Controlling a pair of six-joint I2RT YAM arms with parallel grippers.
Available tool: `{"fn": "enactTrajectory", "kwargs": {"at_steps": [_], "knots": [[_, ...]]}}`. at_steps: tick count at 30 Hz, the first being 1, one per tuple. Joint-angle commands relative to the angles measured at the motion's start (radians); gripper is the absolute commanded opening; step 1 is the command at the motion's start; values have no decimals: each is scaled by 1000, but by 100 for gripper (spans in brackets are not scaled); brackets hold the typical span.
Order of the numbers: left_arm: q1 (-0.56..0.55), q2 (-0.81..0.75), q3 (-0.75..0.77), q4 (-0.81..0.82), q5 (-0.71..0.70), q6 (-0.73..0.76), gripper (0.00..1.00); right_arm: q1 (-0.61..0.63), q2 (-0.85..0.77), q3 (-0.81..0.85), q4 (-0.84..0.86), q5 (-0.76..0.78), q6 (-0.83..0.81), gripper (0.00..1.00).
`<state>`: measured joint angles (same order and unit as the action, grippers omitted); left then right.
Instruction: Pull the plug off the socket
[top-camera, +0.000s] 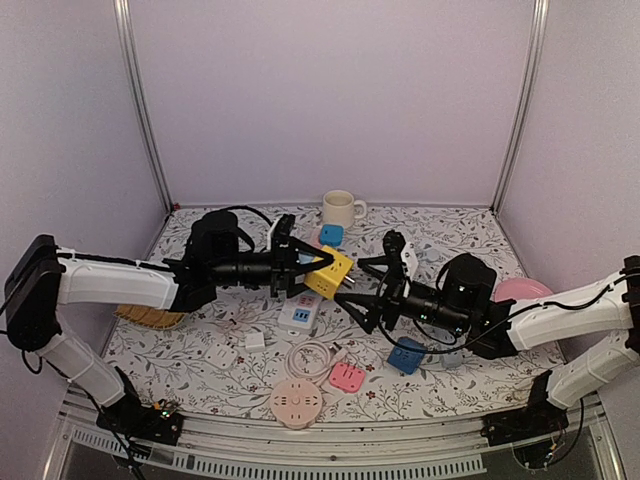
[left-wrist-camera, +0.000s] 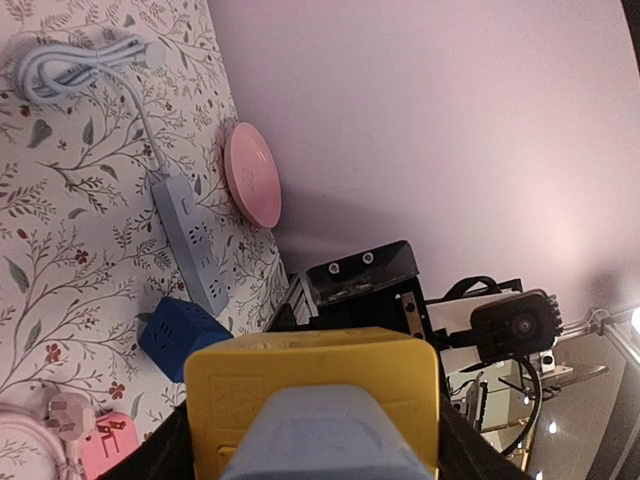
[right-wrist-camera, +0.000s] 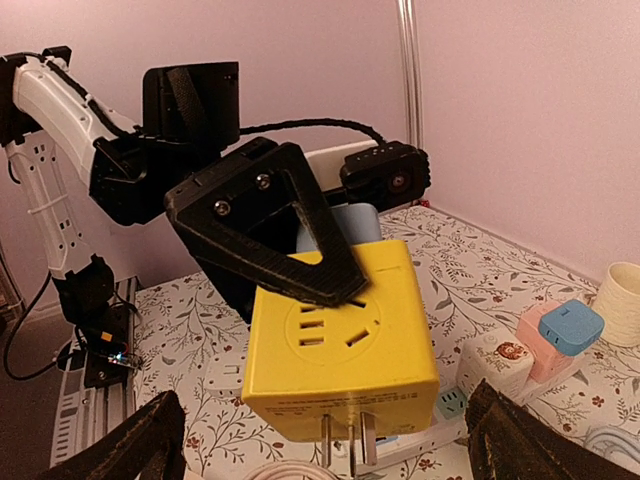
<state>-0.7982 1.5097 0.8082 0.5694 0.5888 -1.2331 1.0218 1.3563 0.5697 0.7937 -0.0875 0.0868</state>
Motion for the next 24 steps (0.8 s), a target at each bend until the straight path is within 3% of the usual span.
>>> {"fn": "enactTrajectory", "kwargs": {"at_steps": [1, 5, 14, 16, 21, 24], "knots": [[-26, 26, 35, 81, 17, -19, 38, 29, 35, 6, 87, 56, -76, 99], [-45, 42, 53, 88, 26, -22, 38, 30, 69, 25, 81, 73, -75, 99], [-64, 49, 66, 112, 40, -45, 38, 31, 71, 15, 60, 118, -28, 89], [-71, 58, 73, 121, 47, -53, 38, 31, 71, 17, 61, 115, -21, 82], [-82, 76, 82, 129, 57, -58, 39, 31, 67, 27, 54, 106, -5, 51], [-82, 70, 77, 115, 54, -43, 52, 31, 48, 23, 46, 118, 6, 36]]}}
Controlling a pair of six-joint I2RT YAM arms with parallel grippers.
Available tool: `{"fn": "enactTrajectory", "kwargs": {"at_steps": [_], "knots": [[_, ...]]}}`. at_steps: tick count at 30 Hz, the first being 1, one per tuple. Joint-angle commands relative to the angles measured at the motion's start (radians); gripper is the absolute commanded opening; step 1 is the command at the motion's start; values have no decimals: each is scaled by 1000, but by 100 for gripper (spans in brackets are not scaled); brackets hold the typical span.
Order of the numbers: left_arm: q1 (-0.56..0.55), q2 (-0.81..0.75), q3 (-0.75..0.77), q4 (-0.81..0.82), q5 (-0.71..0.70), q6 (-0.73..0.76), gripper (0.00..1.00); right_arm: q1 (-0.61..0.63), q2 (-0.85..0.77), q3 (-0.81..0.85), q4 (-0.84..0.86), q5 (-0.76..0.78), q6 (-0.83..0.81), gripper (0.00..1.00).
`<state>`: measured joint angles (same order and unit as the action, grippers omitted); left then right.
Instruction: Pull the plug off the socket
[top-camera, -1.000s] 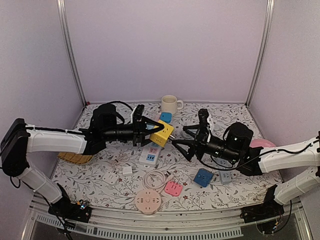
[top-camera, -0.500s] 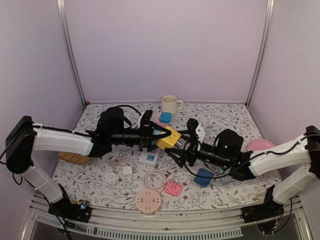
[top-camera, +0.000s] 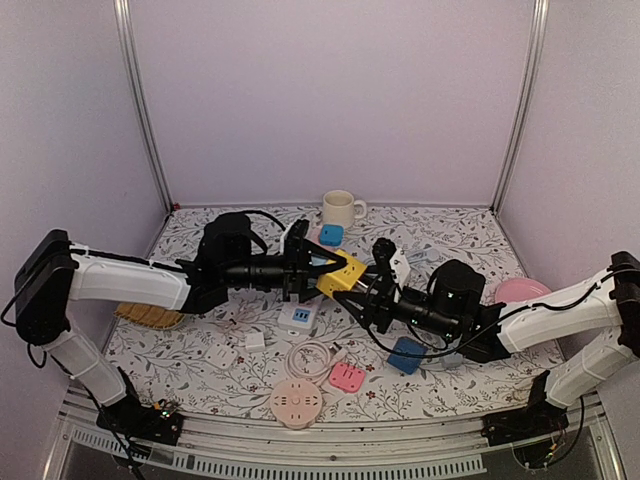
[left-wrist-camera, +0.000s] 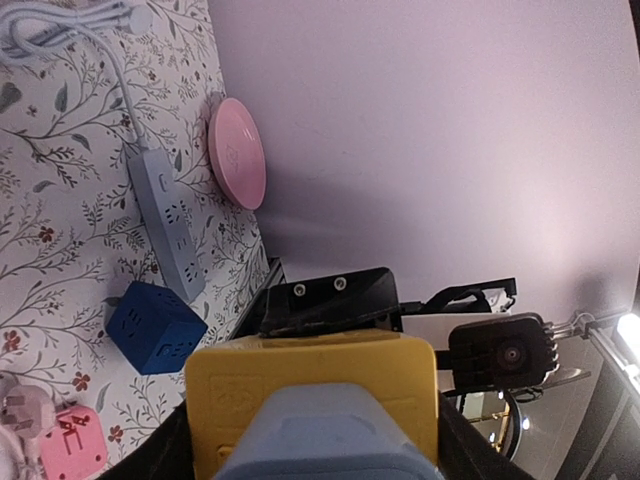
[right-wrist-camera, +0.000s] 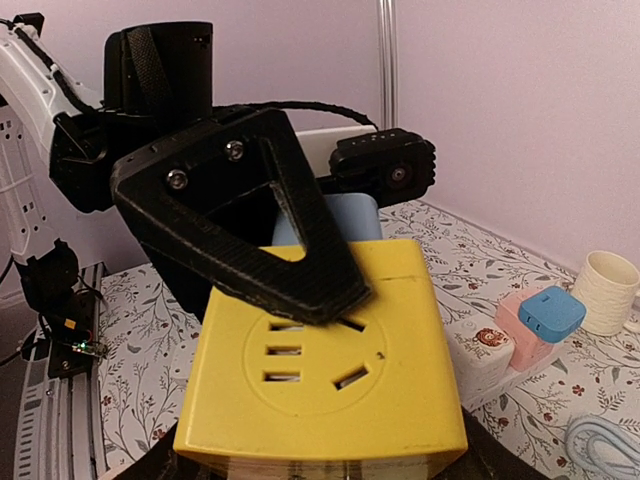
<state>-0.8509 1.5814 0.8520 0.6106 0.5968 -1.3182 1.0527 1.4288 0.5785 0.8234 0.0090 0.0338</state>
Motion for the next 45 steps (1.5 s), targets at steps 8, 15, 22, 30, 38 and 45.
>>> {"fn": "enactTrajectory", "kwargs": {"at_steps": [8, 15, 22, 30, 38, 45], "knots": [[-22, -87, 39, -136, -67, 166, 76, 0, -94, -13, -39, 52, 86, 9], [0, -169, -15, -201, -158, 196, 75, 0, -114, -15, -90, 37, 89, 4], [23, -207, -43, -228, -194, 185, 63, 0, -107, 1, -123, 18, 73, 4], [31, -182, -56, -212, -187, 160, 56, 4, -112, 19, -152, 26, 40, 3], [26, -140, -86, -82, -167, 63, 45, 22, -92, 53, -158, 43, 12, 3], [23, -130, -128, -4, -159, 11, 30, 27, -77, 57, -157, 54, 5, 3]]}}
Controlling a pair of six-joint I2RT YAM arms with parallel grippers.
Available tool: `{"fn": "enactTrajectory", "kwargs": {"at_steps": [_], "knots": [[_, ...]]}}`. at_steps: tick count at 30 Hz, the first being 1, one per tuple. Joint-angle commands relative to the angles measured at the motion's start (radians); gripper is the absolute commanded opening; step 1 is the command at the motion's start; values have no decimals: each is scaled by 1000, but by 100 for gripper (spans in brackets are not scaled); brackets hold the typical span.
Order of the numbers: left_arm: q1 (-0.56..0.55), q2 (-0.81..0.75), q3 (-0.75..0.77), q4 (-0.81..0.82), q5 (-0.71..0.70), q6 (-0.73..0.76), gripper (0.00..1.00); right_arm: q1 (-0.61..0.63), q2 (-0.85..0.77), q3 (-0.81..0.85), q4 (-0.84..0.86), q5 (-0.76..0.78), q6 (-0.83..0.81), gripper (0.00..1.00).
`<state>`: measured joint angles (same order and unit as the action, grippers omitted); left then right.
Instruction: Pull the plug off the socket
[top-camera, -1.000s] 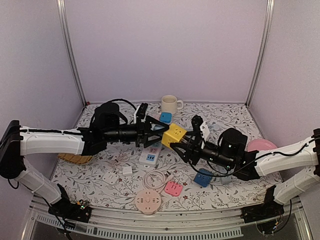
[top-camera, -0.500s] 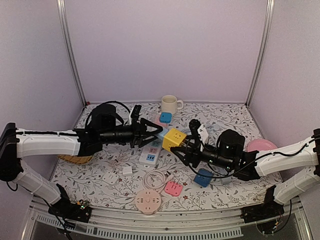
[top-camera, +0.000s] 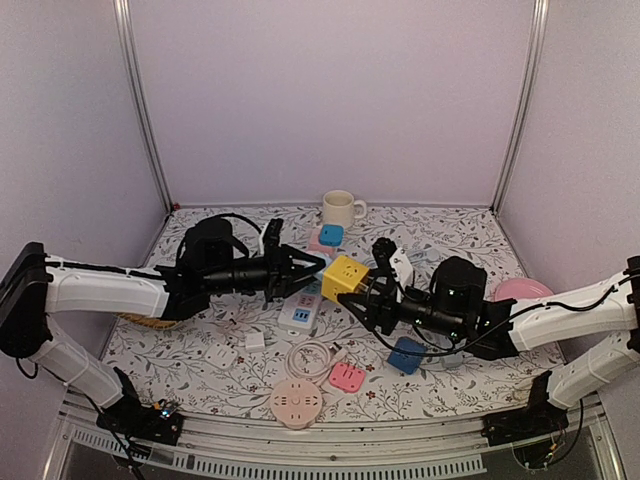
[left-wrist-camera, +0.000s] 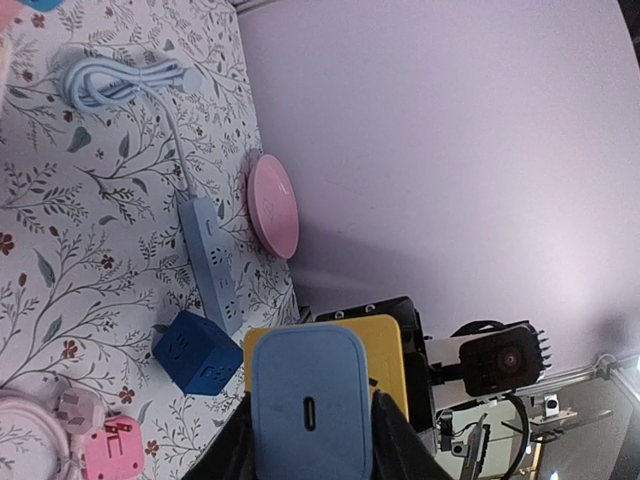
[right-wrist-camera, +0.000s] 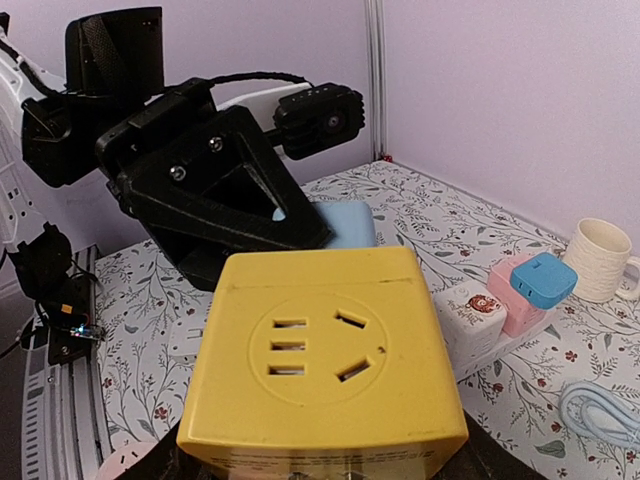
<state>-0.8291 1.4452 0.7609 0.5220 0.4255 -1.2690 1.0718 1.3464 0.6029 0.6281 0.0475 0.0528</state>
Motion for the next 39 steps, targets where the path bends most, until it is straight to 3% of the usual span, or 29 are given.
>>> {"fn": "enactTrajectory", "kwargs": {"at_steps": [1, 11, 25, 33, 39], "knots": [[2, 2, -45, 95, 8, -46, 28, 8, 5, 32, 39, 16, -13, 3], [28, -49, -96, 126, -26, -71, 8, 8, -13, -8, 44, 46, -14, 3], [125, -194, -164, 46, -37, -30, 6, 8, -46, -42, 21, 80, -30, 3], [159, -277, -91, -277, -174, 205, 6, 7, -40, 24, -191, 195, 33, 3], [159, -300, -56, -504, -377, 362, 8, -27, -16, 71, -376, 212, 145, 3]]}}
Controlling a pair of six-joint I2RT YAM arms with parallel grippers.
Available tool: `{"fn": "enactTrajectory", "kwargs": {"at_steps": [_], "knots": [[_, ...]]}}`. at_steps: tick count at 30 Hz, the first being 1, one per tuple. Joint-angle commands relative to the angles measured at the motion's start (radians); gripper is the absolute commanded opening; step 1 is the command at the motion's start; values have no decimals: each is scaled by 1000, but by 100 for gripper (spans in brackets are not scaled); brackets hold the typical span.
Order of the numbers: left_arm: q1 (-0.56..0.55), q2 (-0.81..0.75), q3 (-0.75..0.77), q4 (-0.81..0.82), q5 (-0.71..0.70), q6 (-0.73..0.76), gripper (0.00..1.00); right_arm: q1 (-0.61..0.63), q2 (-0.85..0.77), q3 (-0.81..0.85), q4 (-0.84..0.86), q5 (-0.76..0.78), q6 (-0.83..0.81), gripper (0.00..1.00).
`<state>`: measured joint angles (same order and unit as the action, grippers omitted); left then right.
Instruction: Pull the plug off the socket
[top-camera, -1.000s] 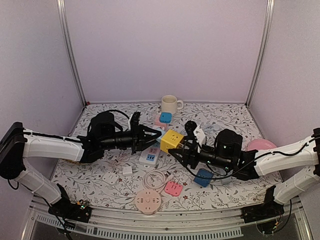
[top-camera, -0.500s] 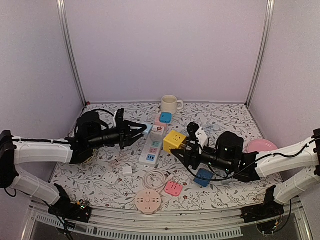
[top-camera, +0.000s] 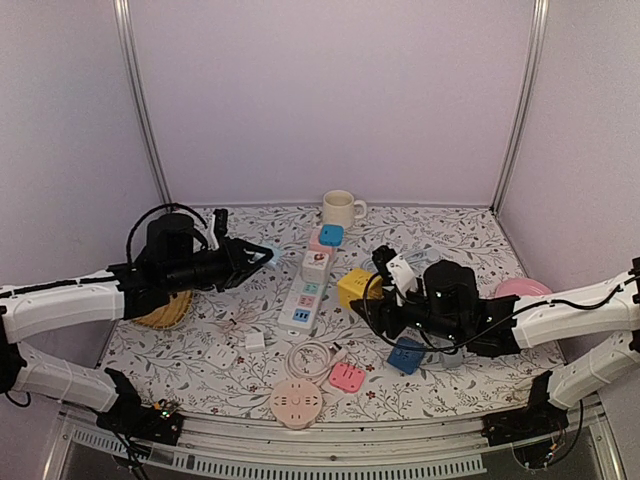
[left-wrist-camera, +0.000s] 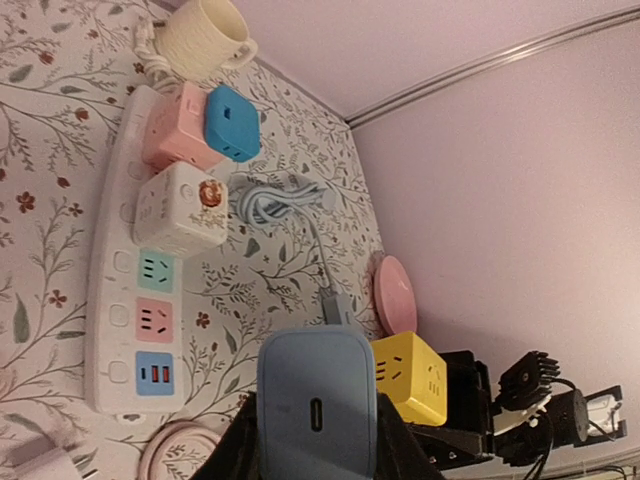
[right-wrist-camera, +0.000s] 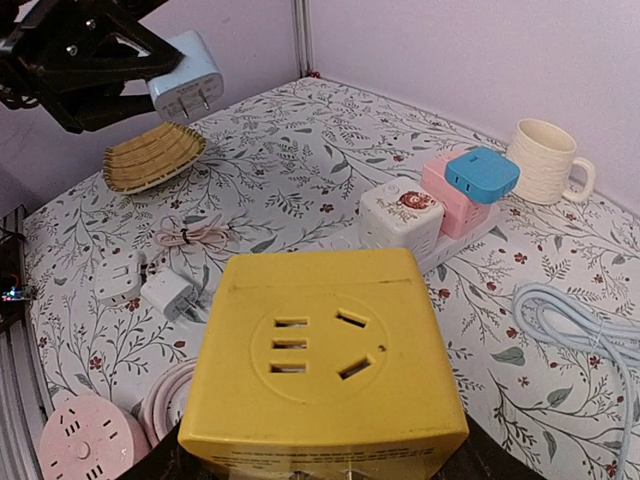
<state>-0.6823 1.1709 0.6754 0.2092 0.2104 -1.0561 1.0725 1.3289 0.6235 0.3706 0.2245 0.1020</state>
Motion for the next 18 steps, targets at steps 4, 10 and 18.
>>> {"fn": "enactTrajectory", "kwargs": {"at_steps": [4, 10, 18], "knots": [[17, -18, 26, -284, -291, 211, 10, -46, 38, 59, -173, 12, 157, 4], [54, 7, -23, -353, -409, 238, 12, -67, 134, 97, -229, 0, 221, 4], [93, 57, -75, -407, -481, 219, 13, -94, 254, 141, -287, 24, 290, 4]]}}
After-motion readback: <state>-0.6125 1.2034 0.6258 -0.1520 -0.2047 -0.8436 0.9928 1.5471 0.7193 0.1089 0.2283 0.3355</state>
